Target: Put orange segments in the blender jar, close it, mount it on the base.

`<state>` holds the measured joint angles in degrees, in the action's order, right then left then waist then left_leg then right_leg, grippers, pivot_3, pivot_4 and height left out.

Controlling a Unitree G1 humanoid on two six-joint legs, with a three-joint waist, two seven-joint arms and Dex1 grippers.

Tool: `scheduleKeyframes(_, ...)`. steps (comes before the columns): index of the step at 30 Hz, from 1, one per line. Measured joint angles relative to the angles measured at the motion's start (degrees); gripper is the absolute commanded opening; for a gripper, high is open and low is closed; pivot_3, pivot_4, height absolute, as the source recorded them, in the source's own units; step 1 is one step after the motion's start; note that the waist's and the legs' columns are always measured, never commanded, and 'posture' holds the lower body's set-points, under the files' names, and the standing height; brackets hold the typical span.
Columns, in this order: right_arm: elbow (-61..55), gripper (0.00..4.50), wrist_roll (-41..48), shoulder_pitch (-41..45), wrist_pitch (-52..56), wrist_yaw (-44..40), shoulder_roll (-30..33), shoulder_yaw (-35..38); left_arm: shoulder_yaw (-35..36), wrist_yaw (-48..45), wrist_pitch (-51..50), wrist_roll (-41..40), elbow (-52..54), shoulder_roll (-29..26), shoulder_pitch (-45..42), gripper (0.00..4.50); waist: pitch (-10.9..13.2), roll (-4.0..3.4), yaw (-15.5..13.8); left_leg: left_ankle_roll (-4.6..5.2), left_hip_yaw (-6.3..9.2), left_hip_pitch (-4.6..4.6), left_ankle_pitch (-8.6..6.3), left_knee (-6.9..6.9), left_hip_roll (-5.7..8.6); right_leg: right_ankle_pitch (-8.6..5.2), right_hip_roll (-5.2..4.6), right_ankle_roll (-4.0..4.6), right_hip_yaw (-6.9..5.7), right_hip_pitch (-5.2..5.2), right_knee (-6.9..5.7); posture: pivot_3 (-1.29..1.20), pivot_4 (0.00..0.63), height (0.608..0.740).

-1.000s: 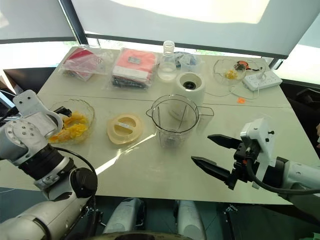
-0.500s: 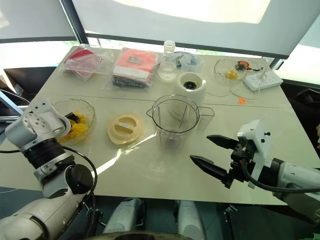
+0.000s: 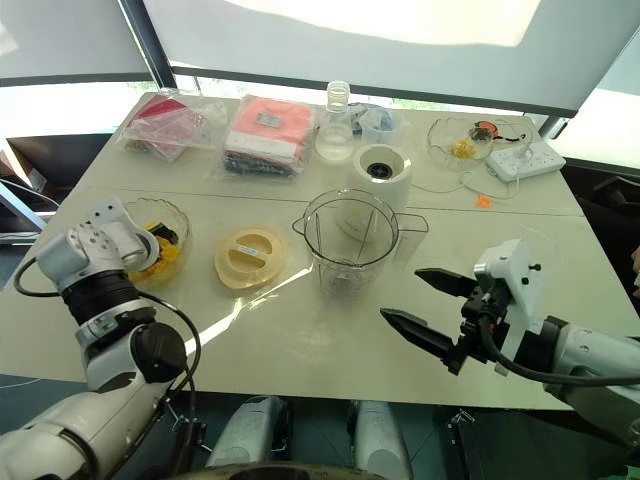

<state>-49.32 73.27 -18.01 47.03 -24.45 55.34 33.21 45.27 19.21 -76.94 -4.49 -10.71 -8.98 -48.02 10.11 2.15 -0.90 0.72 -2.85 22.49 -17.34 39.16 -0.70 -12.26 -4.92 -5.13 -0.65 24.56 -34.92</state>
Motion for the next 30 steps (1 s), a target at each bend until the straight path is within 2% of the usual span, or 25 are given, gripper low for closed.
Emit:
scheduleKeyframes(4, 0.0, 4.5, -0.2, 0.58, -0.15, 0.5, -0.14, -0.86, 1.01, 0.51, -0.22, -0.06, -1.08, 0.58, -0.14, 4.48, 0.0, -0.01, 0.02, 0.0, 0.0, 0.0, 0.0, -0.01, 0.0, 0.0, -0.01, 0.0, -0.01, 0.01, 0.0, 0.0, 0.15, 0.74)
scheduleKeyframes(7, 0.0, 4.5, -0.59, 1.18, -0.32, 0.79, -0.24, -1.16, 1.04, 0.69, -0.19, -0.05, -2.26, 0.17, -0.5, 3.66, -0.01, -0.02, -0.02, 0.0, 0.0, 0.0, 0.0, -0.02, 0.01, 0.0, -0.02, 0.0, -0.01, 0.01, 0.0, 0.0, 0.15, 0.74)
scheduleKeyframes(9, 0.0, 4.5, -0.77, 1.41, -0.69, 1.01, -0.31, -1.32, 1.05, 0.69, -0.07, -0.06, -2.71, -0.03, -0.53, 2.7, -0.01, -0.02, -0.03, 0.0, 0.0, 0.0, 0.0, -0.02, 0.02, 0.0, -0.04, 0.0, -0.01, 0.01, 0.0, 0.0, 0.15, 0.74)
scheduleKeyframes(22, 0.19, 4.5, -2.45, 2.79, -1.35, 1.2, -0.5, -2.99, 0.95, 0.21, -0.59, -1.08, -3.27, -1.28, -0.53, 2.7, -0.02, -0.03, 0.03, -0.02, 0.0, 0.01, -0.01, -0.02, 0.02, 0.01, -0.07, 0.0, -0.02, 0.04, -0.02, 0.0, 0.15, 0.74)
scheduleKeyframes(26, 0.63, 4.5, -3.24, 2.92, -1.36, 0.81, -0.64, -3.45, 0.37, -0.62, -3.92, -1.13, 0.17, -2.72, -0.48, 2.7, -0.01, -0.02, 0.09, -0.03, 0.0, 0.04, -0.01, -0.05, 0.02, 0.01, -0.08, 0.0, -0.02, 0.08, -0.02, 0.0, 0.15, 0.74)
scheduleKeyframes(29, 1.28, 4.5, -3.98, 3.42, -1.39, 0.44, -0.85, -3.85, 0.4, -0.69, -6.69, -1.05, 4.1, -2.94, -0.85, 1.83, -0.01, -0.03, 0.08, -0.04, -0.01, 0.04, -0.01, -0.06, 0.02, 0.01, -0.09, 0.0, -0.01, 0.09, -0.02, 0.0, 0.15, 0.74)
scheduleKeyframes(30, 1.38, 4.5, -4.51, 3.88, -1.45, 0.29, -0.91, -4.27, 0.46, -0.68, -7.54, -0.99, 5.18, -2.9, -1.07, 1.39, -0.02, -0.03, 0.08, -0.05, 0.0, 0.04, -0.01, -0.06, 0.02, 0.01, -0.09, 0.0, -0.02, 0.09, -0.03, 0.0, 0.15, 0.74)
